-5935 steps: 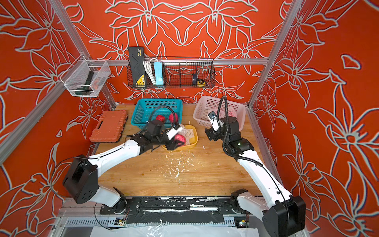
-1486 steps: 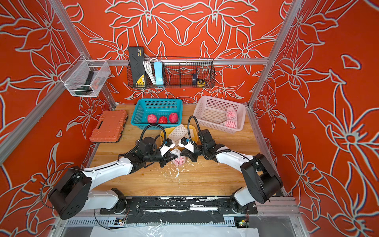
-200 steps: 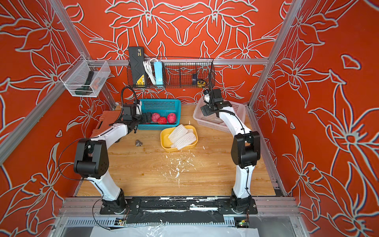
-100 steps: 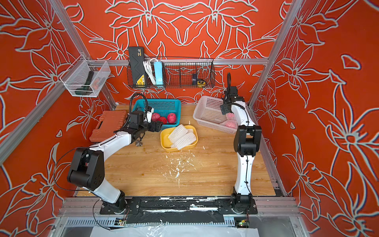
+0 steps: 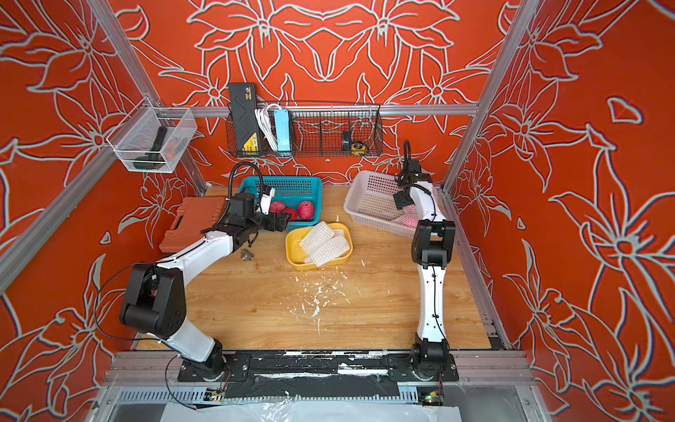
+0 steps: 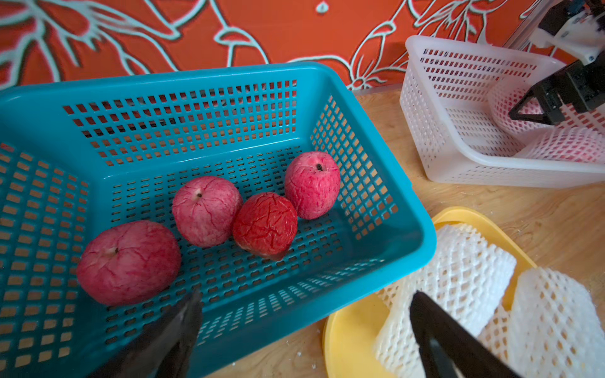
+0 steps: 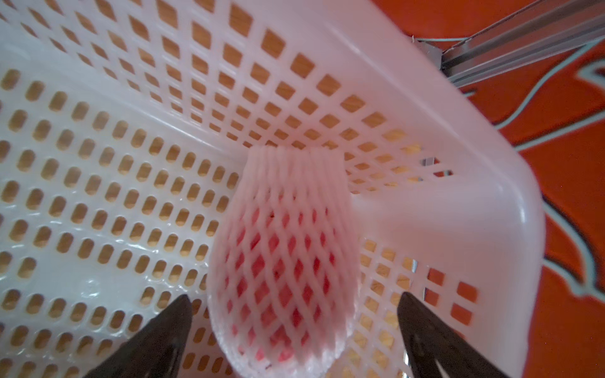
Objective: Remove foam nets from apples
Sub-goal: Pick up the apple from the basket.
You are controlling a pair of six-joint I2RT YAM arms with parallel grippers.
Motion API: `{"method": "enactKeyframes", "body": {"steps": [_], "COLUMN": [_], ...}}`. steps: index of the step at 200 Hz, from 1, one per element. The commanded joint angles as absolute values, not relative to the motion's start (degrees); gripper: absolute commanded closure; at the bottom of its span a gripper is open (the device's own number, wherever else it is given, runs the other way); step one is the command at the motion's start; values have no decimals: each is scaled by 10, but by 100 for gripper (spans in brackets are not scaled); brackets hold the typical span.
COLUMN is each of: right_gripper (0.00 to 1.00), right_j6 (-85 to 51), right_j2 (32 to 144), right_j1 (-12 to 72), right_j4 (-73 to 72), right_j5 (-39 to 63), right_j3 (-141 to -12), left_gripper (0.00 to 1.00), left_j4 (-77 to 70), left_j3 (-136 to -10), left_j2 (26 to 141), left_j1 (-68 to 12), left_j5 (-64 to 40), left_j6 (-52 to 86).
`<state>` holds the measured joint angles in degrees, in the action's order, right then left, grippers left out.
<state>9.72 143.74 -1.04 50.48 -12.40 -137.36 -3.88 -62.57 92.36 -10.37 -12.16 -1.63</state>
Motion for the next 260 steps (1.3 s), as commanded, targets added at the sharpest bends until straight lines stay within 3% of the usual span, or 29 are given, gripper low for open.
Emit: {"method": "enactKeyframes", "body": {"steps": [1, 47, 115, 173, 200, 260], "right_gripper": [2, 8, 37, 43, 43, 42], "right_j6": [78, 61, 65, 71, 72, 71], "right_j2": [1471, 1502, 1478, 1372, 1274, 994], "right_j1": [-14, -18, -16, 3, 25, 121], "right_j4": [516, 504, 466, 420, 373, 211], "right_j5": [-123, -106, -58, 13, 80, 150], "right_j3": [-1397, -1432, -1444, -1379, -1284, -915], "left_gripper": [2, 2, 2, 2, 2, 2], "left_j4": [-26, -11, 4, 9, 7, 15], "left_j3": [-637, -643, -613, -595, -589, -555], "left_j2": [934, 928, 895, 867, 850, 782], "left_j1": [-103, -103, -103, -103, -103, -106], "left_j5": [-128, -124, -122, -146, -172, -210], "left_j6": [-25, -30, -39, -30, -20, 17]}}
